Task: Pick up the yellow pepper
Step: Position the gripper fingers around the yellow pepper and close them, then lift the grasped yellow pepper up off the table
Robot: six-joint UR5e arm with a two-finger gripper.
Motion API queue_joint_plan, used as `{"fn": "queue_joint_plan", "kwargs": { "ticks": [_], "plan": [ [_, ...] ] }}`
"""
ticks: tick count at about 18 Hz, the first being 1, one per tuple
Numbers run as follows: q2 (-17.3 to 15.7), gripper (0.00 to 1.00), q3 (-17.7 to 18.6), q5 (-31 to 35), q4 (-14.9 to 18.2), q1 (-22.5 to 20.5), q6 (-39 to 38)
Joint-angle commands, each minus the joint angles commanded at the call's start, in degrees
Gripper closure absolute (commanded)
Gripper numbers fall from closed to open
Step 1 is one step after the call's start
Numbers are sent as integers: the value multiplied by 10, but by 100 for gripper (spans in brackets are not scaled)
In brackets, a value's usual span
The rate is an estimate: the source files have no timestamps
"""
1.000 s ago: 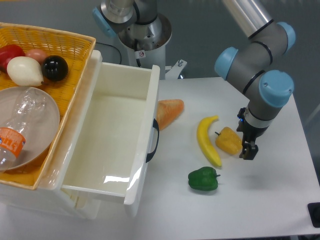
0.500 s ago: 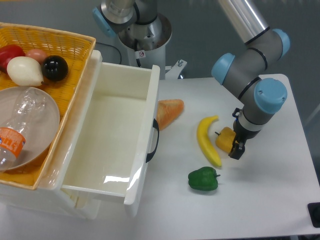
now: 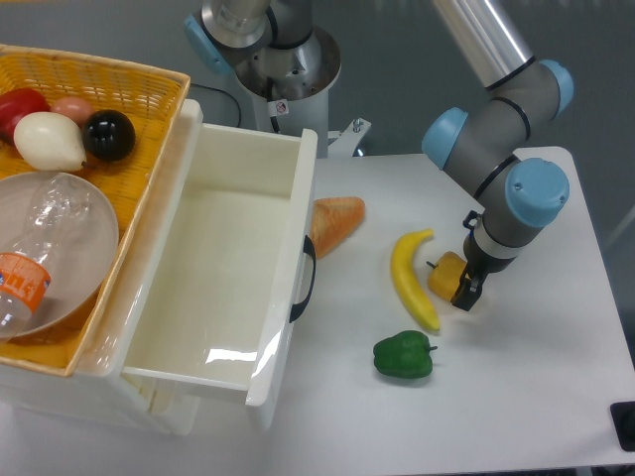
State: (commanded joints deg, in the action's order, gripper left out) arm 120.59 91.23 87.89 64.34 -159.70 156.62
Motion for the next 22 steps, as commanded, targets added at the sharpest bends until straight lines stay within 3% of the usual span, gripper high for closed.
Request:
{"fn": "queue_joint_plan", "kwargs": {
  "ticks": [5, 7, 10, 13, 18, 22],
  "plan": [
    [5, 1, 3, 1, -1, 2, -3],
    [8, 9, 4, 1, -10, 3, -3],
    [9, 29, 5, 3, -14, 3, -4],
    [10, 39, 4, 13, -16, 2, -17],
    [4, 44, -3, 12, -14, -2, -76],
    [-22, 44, -20, 10, -13, -10, -222]
  ]
}}
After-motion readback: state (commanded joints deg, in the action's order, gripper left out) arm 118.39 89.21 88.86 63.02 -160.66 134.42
